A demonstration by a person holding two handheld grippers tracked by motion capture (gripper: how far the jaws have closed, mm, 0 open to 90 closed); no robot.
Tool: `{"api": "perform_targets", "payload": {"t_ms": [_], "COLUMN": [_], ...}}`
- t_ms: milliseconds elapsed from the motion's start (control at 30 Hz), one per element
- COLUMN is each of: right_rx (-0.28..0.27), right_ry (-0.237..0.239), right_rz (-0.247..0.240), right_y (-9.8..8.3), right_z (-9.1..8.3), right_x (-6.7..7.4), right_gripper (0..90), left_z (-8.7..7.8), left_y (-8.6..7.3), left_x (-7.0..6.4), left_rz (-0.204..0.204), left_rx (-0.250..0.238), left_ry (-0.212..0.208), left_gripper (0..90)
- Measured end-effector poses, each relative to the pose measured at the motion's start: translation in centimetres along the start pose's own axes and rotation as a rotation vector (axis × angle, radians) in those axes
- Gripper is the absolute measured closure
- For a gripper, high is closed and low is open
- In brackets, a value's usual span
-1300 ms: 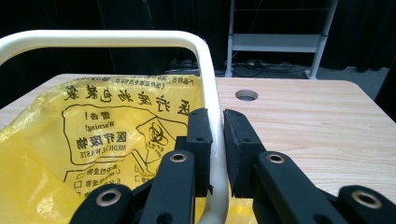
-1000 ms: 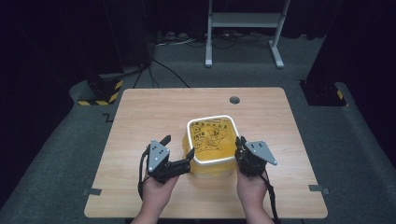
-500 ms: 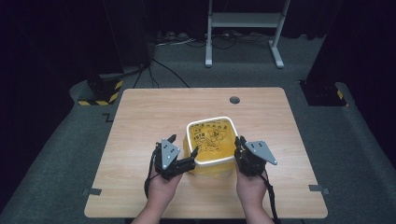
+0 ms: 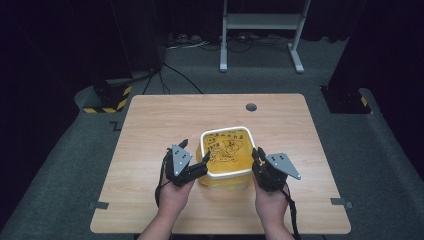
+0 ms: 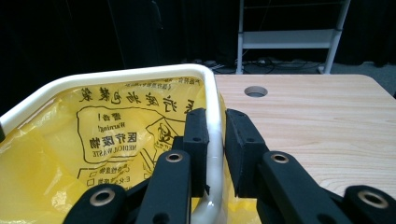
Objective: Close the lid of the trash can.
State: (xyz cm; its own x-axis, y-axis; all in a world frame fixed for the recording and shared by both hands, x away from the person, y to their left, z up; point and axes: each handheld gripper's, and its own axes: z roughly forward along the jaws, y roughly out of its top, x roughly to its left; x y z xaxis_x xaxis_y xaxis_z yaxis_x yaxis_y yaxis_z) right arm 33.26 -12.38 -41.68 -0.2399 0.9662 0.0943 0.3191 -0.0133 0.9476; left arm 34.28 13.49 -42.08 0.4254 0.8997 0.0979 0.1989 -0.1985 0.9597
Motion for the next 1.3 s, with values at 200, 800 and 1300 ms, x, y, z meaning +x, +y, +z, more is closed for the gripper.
{"api": "perform_targets", "payload": {"t_ms": [200, 800, 1300], "right_rx": [-0.001, 0.001, 0.028], "right_ry": [0.005, 0.0, 0.022], "right_rz": [0.016, 0.045, 0.005], "right_y": [0.0, 0.2, 0.1], "right_z": [0.0, 0.1, 0.1], "right_x": [-0.1, -0.6, -0.2], "right_gripper": [79.3, 80.0, 79.1], "left_z": [0.8, -4.1, -4.3], "left_y": [0.3, -1.3, -1.5], "left_x": [0.2, -5.3, -4.0], "left_rz": [0.026, 0.083, 0.016], "left_rx": [0.006, -0.027, -0.03], "left_ry": [0.013, -0.085, -0.101], "left_gripper": [20.6, 14.3, 14.7]}}
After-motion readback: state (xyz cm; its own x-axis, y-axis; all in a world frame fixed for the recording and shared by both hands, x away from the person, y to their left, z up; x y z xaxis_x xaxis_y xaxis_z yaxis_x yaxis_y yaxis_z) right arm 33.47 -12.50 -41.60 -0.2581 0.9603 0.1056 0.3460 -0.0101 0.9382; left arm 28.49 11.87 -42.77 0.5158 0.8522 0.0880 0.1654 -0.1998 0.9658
